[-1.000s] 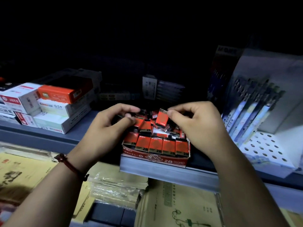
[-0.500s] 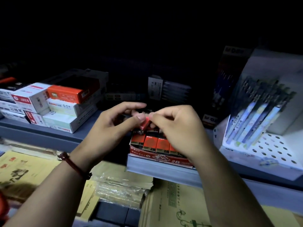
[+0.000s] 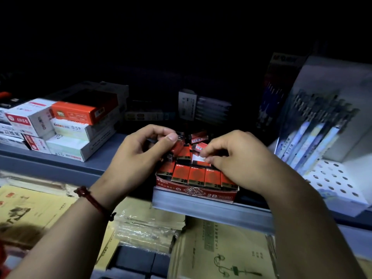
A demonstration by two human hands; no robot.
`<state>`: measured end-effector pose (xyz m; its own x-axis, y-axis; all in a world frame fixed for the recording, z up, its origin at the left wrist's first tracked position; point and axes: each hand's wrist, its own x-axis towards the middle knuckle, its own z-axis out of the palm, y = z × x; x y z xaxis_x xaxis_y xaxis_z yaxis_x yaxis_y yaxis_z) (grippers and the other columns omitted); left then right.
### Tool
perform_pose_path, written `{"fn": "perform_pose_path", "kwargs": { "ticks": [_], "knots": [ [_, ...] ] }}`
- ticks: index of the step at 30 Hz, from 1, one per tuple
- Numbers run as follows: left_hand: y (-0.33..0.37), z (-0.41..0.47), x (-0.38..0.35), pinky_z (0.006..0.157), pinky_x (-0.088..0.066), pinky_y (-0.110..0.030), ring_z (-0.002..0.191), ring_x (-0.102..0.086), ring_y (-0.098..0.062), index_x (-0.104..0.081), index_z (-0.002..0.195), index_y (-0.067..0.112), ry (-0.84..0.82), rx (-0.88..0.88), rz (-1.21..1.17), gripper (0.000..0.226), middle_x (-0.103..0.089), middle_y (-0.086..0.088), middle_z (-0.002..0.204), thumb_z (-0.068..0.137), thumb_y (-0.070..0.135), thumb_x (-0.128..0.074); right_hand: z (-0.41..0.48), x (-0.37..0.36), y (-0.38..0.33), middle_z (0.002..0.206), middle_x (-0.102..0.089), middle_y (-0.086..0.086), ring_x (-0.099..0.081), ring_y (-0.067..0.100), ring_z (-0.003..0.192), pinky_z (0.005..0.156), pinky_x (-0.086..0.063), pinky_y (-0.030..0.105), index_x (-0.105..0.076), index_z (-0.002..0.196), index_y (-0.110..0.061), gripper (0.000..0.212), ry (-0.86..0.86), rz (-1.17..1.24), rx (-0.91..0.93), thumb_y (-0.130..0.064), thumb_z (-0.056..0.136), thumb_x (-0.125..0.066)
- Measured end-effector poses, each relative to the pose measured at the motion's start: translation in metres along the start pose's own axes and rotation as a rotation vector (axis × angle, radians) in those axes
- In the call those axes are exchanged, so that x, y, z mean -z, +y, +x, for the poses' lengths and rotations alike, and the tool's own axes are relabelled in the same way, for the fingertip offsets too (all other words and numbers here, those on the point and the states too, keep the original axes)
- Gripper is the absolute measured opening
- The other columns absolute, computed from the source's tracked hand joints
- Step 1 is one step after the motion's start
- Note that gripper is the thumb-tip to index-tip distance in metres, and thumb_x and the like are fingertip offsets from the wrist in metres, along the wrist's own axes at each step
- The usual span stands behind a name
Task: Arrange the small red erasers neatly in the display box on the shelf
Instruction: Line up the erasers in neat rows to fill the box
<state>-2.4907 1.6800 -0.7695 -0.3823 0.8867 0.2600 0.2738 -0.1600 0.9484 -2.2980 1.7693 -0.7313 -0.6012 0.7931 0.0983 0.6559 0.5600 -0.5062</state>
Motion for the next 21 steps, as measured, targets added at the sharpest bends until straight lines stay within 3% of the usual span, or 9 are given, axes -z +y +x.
{"fn": "perform_pose_path", "kwargs": {
  "ticks": [3, 7, 10, 13, 16, 18, 21],
  "knots": [
    [-0.002, 0.0, 0.0, 0.075, -0.051, -0.029, 0.079, -0.065, -0.011, -0.074, 0.102, 0.019, 0.015, 0.006, -0.013, 0.028, -0.074, -0.008, 0.099, 0.09, 0.041, -0.062, 0.0, -0.002, -0.002, 0.11, -0.072, -0.016, -0.064, -0.003, 0.088, 0.064, -0.038, 0.006, -0.077, 0.108, -0.034, 0.021, 0.009, -0.032, 0.011, -0.02, 0.096, -0.068],
    [-0.009, 0.001, -0.002, 0.078, -0.054, -0.035, 0.082, -0.066, -0.013, -0.074, 0.099, 0.023, 0.038, -0.023, 0.047, 0.02, -0.074, -0.004, 0.096, 0.095, 0.042, -0.068, 0.0, -0.002, -0.001, 0.087, -0.066, -0.02, -0.058, -0.009, 0.072, 0.055, -0.032, 0.003, -0.079, 0.105, -0.032, 0.018, 0.003, -0.015, -0.008, -0.021, 0.095, -0.069],
    [-0.012, 0.002, -0.003, 0.087, -0.055, -0.048, 0.089, -0.07, -0.024, -0.074, 0.099, 0.029, 0.047, -0.04, 0.104, 0.031, -0.073, 0.002, 0.098, 0.084, 0.055, -0.065, 0.003, -0.002, -0.002, 0.086, -0.069, -0.019, -0.063, -0.005, 0.072, 0.057, -0.039, 0.008, -0.079, 0.102, -0.032, 0.016, -0.017, 0.024, -0.032, -0.021, 0.094, -0.071],
    [-0.012, 0.002, -0.006, 0.087, -0.056, -0.05, 0.088, -0.07, -0.02, -0.073, 0.099, 0.028, 0.079, -0.057, 0.085, 0.028, -0.073, 0.003, 0.096, 0.087, 0.052, -0.064, 0.005, -0.002, -0.003, 0.091, -0.07, -0.017, -0.065, -0.002, 0.076, 0.06, -0.045, 0.011, -0.079, 0.101, -0.032, 0.017, -0.052, 0.018, -0.033, -0.019, 0.094, -0.07],
    [-0.013, 0.001, -0.01, 0.076, -0.056, -0.042, 0.078, -0.063, -0.014, -0.072, 0.099, 0.026, 0.131, -0.086, 0.068, 0.015, -0.069, 0.0, 0.092, 0.093, 0.039, -0.066, 0.006, -0.002, -0.002, 0.092, -0.067, -0.019, -0.064, -0.001, 0.072, 0.06, -0.047, 0.014, -0.077, 0.107, -0.031, 0.02, -0.078, 0.023, -0.016, -0.017, 0.096, -0.066],
    [-0.012, 0.001, -0.011, 0.071, -0.052, -0.029, 0.076, -0.059, -0.012, -0.07, 0.101, 0.025, 0.15, -0.117, 0.081, 0.005, -0.067, -0.001, 0.089, 0.097, 0.027, -0.067, 0.006, 0.0, -0.001, 0.091, -0.066, -0.021, -0.063, -0.001, 0.071, 0.058, -0.046, 0.014, -0.077, 0.109, -0.029, 0.02, -0.088, 0.048, -0.011, -0.018, 0.097, -0.064],
    [-0.007, -0.002, -0.011, 0.062, -0.047, -0.01, 0.073, -0.057, -0.01, -0.069, 0.102, 0.019, 0.233, -0.192, 0.059, 0.009, -0.065, -0.014, 0.091, 0.099, 0.012, -0.063, 0.005, 0.001, 0.001, 0.052, -0.058, -0.027, -0.053, -0.003, 0.042, 0.039, -0.034, 0.009, -0.077, 0.101, -0.024, 0.015, -0.112, 0.085, -0.021, -0.018, 0.099, -0.063]
  ]
}}
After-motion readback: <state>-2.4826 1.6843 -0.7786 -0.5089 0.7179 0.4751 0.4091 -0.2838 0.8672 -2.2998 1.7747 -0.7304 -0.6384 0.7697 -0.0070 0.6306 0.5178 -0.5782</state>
